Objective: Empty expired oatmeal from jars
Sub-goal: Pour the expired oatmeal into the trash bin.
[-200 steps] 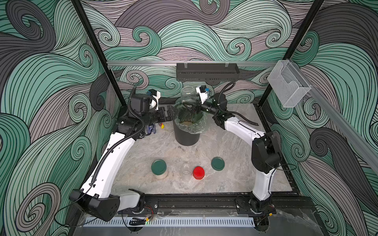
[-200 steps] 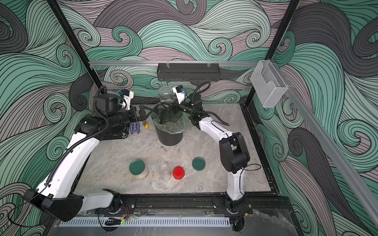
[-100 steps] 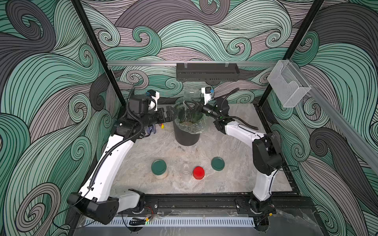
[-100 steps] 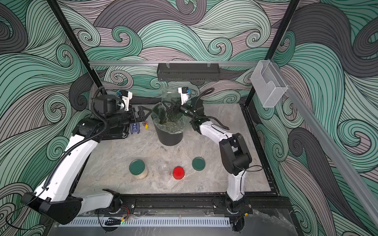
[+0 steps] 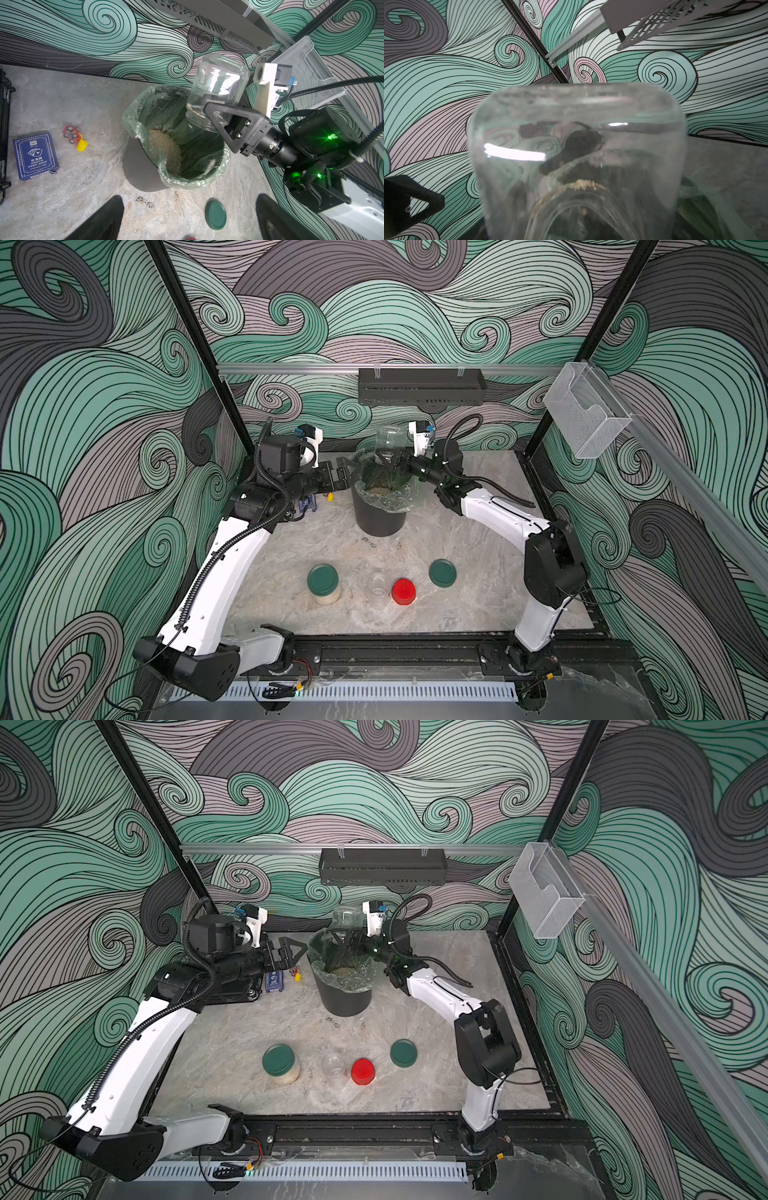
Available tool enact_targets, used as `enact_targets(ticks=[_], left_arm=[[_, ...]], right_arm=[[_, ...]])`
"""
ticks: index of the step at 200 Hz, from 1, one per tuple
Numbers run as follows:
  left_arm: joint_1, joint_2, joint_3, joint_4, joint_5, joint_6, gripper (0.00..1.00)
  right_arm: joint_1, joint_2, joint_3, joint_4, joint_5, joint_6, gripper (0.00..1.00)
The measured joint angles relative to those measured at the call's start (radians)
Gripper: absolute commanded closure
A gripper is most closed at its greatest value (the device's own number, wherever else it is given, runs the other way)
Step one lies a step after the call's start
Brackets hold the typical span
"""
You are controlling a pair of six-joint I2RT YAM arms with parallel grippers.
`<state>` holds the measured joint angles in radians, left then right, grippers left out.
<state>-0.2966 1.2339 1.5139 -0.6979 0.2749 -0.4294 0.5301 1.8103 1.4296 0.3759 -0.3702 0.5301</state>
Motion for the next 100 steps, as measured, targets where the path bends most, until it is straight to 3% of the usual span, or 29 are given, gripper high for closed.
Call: enact_targets(ticks=[48, 100], left_arm=[[0.0, 0.0, 0.0, -0.001, -0.003, 0.002, 0.01], [0.0, -0.003, -0.003, -0.001, -0.003, 0.015, 0.01]], right_arm=[[0.031, -0.028, 0.049, -0.163, 0.075, -0.105, 0.93], [0.067, -0.059, 0.051, -0.167, 0.068, -0.312, 1.0]])
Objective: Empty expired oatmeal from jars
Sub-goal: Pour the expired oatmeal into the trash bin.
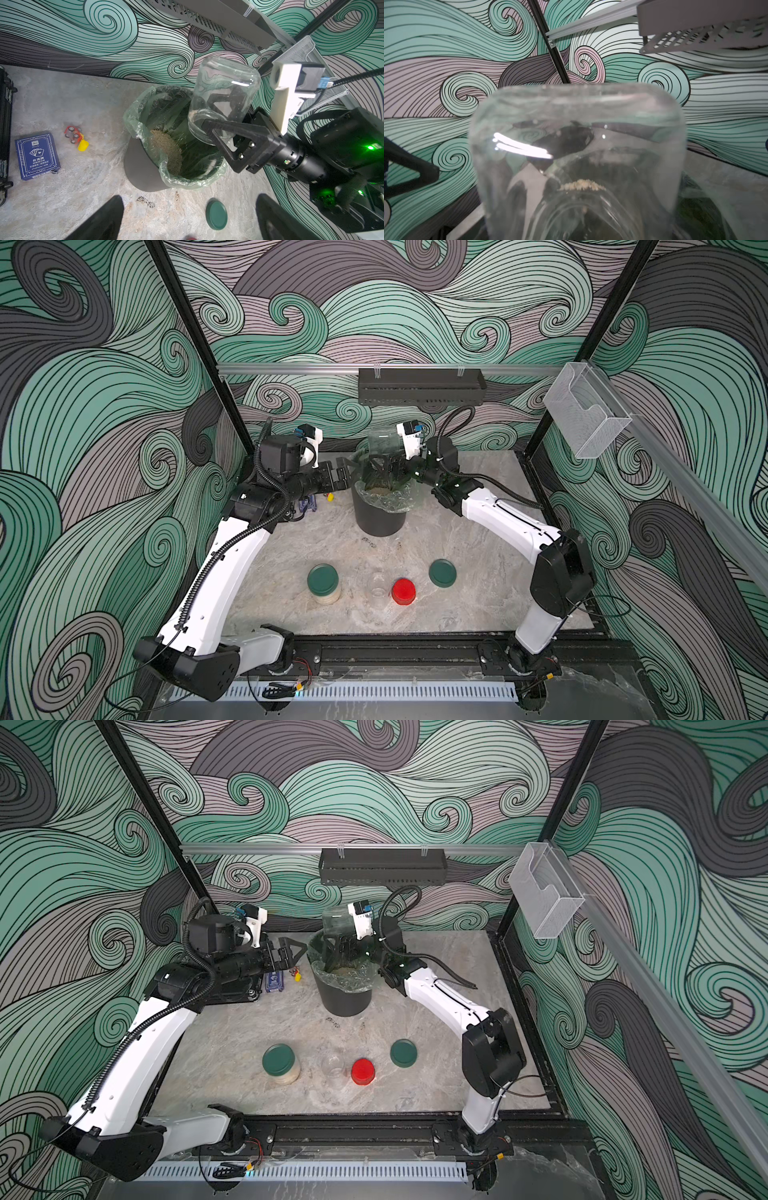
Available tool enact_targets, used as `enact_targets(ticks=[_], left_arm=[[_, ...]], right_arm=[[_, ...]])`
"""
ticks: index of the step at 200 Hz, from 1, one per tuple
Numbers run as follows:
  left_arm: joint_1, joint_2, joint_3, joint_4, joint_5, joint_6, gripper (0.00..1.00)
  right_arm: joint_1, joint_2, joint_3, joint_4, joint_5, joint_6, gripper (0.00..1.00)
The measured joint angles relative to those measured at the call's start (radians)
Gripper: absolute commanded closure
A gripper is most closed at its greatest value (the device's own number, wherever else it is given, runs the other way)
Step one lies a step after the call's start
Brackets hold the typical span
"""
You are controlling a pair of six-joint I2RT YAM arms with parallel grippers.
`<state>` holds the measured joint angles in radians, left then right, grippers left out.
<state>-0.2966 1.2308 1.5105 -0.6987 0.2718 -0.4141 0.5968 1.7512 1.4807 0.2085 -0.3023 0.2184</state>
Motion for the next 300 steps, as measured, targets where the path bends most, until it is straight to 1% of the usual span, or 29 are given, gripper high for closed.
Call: enact_targets(ticks=[39, 81, 106, 132, 186, 219, 252, 300], left_arm=[[0.0, -0.017, -0.022, -0.003, -0.002, 0.005, 0.01], [0.0, -0.037, -0.038, -0.003, -0.002, 0.006, 0.01], [0.0, -0.044, -0.043, -0.003, -0.002, 0.01, 0.02], [0.0, -0.044, -0.045, -0.003, -0.002, 0.014, 0.01], [0.0, -0.044, -0.047, -0.005, 0.0, 0.021, 0.02], [0.0, -0.044, -0.047, -0.005, 0.002, 0.026, 0.01], [0.0, -0.044, -0.047, -0.012, 0.002, 0.042, 0.01], [0.001, -0.043, -0.047, -0.02, 0.012, 0.048, 0.01]], right_arm=[[-0.002, 0.0, -0.015, 0.083, -0.034, -0.111, 1.0], [-0.002, 0.012, -0.043, 0.173, -0.027, -0.14, 1.0], [-0.002, 0.045, -0.043, 0.191, -0.017, -0.146, 1.0], [-0.001, 0.068, -0.043, 0.17, -0.008, -0.167, 1.0], [0.0, 0.065, -0.024, 0.108, -0.004, -0.241, 1.0], [0.0, 0.022, -0.008, 0.055, -0.005, -0.264, 1.0], [0.0, -0.024, 0.012, 0.017, 0.011, -0.27, 1.0], [0.002, 0.004, 0.03, -0.068, 0.068, -0.241, 1.0]])
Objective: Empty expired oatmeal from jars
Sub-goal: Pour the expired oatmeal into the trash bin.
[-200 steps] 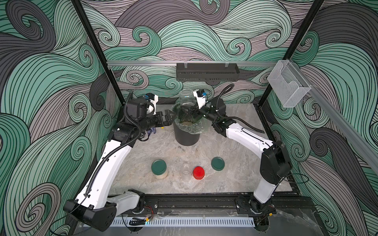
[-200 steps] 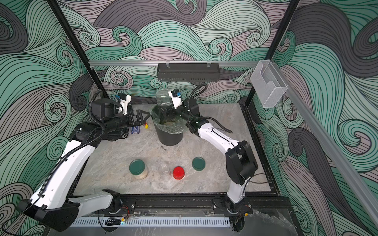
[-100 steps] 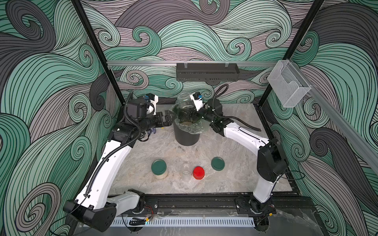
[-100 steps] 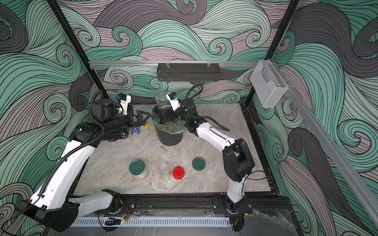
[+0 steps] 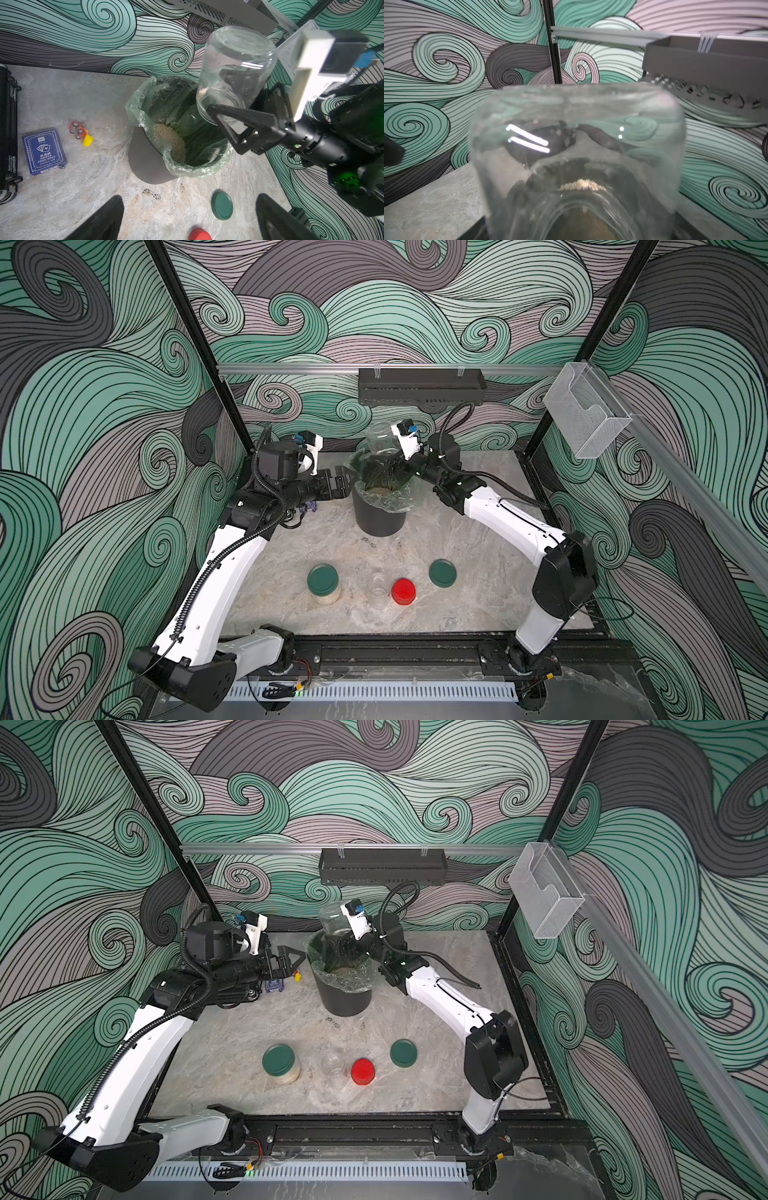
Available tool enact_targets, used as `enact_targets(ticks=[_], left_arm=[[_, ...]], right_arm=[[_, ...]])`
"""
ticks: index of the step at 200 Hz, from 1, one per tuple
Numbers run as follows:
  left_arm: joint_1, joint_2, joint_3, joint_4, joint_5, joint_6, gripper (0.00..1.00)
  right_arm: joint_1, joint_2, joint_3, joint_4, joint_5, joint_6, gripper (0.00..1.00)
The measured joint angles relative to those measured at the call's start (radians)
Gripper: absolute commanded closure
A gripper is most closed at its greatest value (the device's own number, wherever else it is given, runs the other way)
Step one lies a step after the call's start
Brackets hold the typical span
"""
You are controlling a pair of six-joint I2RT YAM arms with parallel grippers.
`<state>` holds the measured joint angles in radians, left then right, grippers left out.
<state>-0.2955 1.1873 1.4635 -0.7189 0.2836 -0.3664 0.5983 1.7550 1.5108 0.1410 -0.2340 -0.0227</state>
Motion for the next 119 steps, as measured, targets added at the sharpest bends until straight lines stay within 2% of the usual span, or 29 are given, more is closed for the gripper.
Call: enact_targets(ticks=[61, 119], left_arm=[[0.001, 0.0, 0.0, 0.0, 0.013, 0.0, 0.01], [0.001, 0.0, 0.0, 0.0, 0.016, 0.0, 0.01]], right_arm=[[0.006, 0.031, 0.042, -0.126, 0.017, 0.015, 1.0], [0.018, -0.056, 0.079, -0.133, 0.017, 0.011, 1.0]])
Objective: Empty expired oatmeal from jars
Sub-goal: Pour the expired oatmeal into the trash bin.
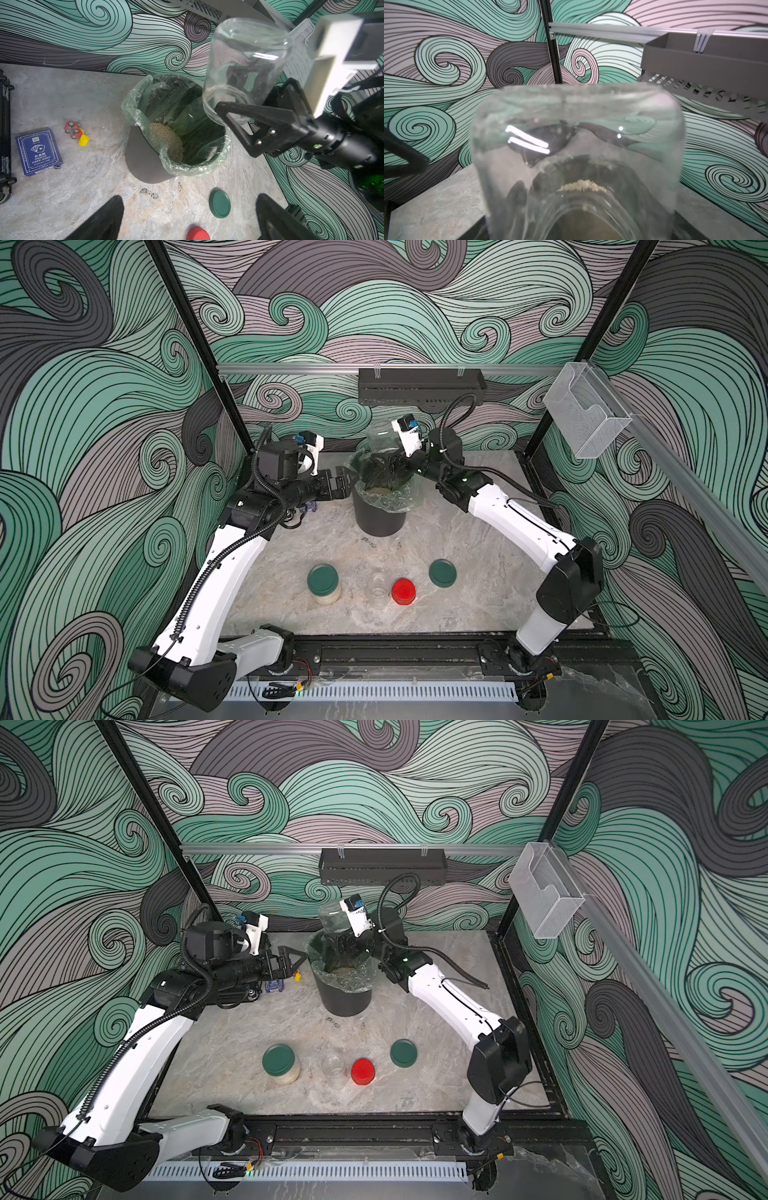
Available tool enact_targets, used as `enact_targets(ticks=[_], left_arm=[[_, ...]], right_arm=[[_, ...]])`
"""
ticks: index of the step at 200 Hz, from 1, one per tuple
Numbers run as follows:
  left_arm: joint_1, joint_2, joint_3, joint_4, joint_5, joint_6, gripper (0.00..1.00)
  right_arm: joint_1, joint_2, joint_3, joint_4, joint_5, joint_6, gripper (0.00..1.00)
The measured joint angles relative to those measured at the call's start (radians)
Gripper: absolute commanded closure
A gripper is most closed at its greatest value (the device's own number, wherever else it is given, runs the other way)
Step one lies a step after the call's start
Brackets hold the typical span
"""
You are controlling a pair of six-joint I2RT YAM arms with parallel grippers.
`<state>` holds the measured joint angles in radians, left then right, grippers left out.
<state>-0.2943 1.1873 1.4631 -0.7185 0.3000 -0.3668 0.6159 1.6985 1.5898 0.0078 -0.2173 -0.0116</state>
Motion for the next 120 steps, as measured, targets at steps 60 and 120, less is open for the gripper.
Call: enact_targets(ticks=[60, 120], left_arm=[[0.0, 0.0, -0.016, 0.004, 0.008, -0.001, 0.01], [0.0, 0.0, -0.027, 0.008, 0.023, -0.011, 0.01]], right_arm=[[0.004, 0.039, -0.002, -0.045, 0.0, 0.023, 1.0], [0.011, 0.066, 0.004, -0.088, -0.021, 0.011, 1.0]])
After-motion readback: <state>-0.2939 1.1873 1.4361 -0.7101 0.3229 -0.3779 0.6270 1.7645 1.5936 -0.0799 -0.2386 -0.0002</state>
